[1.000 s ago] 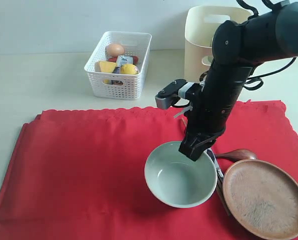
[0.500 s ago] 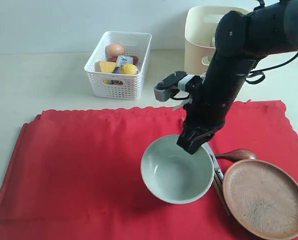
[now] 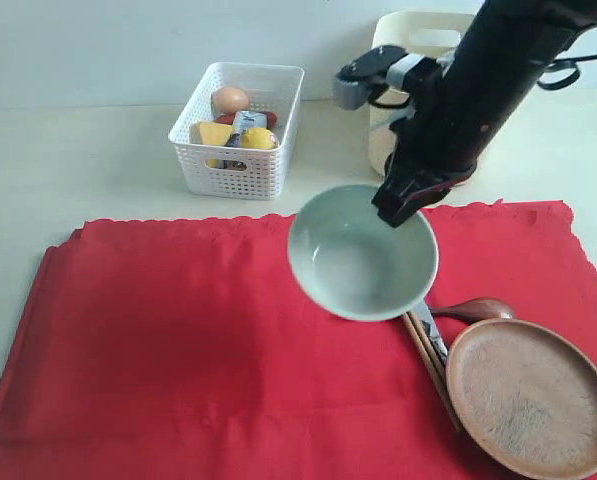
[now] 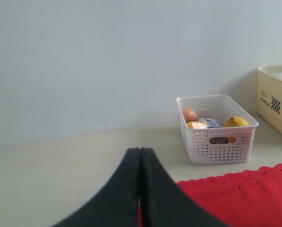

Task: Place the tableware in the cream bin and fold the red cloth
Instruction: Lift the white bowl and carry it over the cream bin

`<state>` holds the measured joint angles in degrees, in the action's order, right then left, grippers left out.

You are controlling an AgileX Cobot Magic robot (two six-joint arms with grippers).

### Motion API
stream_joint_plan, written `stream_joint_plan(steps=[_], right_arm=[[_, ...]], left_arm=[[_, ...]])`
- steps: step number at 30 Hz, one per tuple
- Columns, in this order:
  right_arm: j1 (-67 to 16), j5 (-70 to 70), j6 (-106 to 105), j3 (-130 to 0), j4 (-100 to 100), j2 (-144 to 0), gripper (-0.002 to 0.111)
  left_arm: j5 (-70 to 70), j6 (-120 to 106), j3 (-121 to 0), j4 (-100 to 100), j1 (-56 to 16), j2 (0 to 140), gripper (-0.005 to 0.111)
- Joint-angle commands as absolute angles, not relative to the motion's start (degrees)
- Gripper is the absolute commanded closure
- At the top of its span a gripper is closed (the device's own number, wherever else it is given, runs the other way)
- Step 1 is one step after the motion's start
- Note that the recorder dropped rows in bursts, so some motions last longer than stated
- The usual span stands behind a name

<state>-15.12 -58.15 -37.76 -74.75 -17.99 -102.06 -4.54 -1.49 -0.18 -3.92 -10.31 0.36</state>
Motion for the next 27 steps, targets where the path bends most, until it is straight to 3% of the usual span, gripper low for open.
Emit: stream_joint_plan(steps=[1,14,27], right_arm=[[-11.69,-56.20,-37.67,-76.76,-18.08,-98.55,0.108],[-3.74,-30.00,-22.97,-76.94,-17.40,-93.95,0.108],[0.45,-16.62,-10.93,-76.94,-16.78,-100.94,0.108]], left_arm=[[-4.61,-1.55,0.00,-3.91,-10.74,0.00,0.106],[-4.61,-1.59,0.00,-3.91,-10.74,0.00,0.106],[-4.61,-1.47,0.00,-3.91,-10.74,0.00,0.106]])
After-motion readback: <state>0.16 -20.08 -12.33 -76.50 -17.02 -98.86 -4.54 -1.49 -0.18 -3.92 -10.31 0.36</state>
